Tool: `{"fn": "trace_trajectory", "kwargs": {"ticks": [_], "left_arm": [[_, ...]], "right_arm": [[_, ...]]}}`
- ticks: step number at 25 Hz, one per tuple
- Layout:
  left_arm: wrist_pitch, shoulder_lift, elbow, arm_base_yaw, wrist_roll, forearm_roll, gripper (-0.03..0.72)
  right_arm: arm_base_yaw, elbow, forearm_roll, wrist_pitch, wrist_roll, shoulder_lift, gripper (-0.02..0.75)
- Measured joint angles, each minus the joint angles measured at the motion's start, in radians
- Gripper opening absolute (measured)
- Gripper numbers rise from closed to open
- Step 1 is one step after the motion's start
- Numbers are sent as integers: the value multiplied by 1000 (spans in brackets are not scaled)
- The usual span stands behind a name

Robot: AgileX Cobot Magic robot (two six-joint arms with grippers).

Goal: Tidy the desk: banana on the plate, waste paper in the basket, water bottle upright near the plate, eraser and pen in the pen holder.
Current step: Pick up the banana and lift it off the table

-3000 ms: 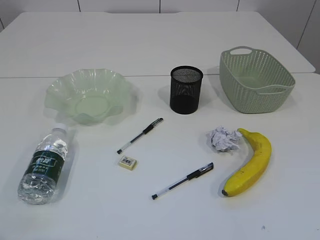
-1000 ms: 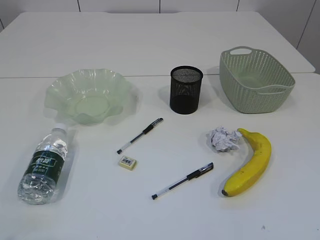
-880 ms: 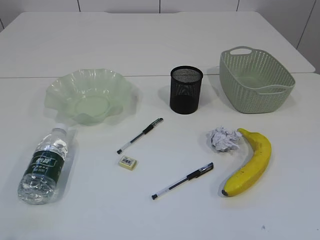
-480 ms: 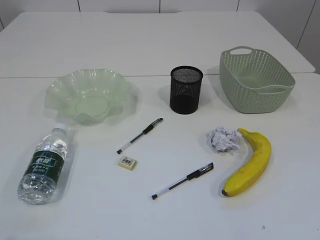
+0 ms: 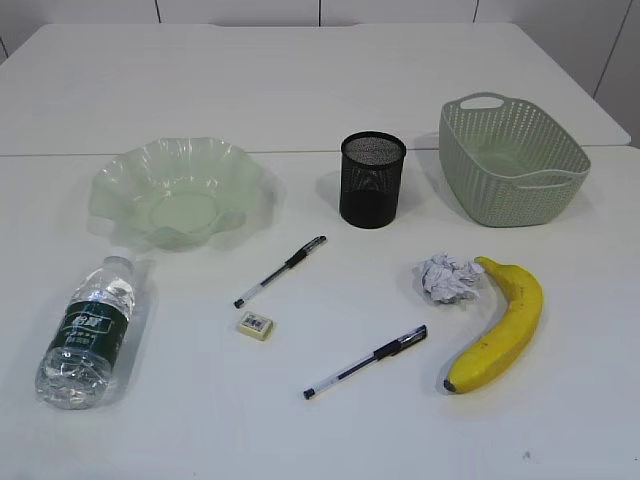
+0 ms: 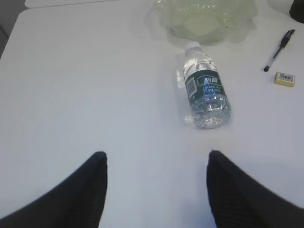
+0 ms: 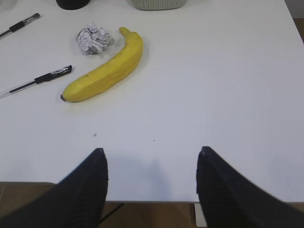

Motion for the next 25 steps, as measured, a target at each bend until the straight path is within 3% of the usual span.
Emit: {"fn": "trace_trajectory", "kwargs": {"ticks": [16,25], "left_arm": [[52,168,-154,0,0,13,466],[88,212,-162,0,0,13,466]], "right_arm": [[0,-121,78,-105,125,388,442],[0,-274,84,-129,231,690,442]]}}
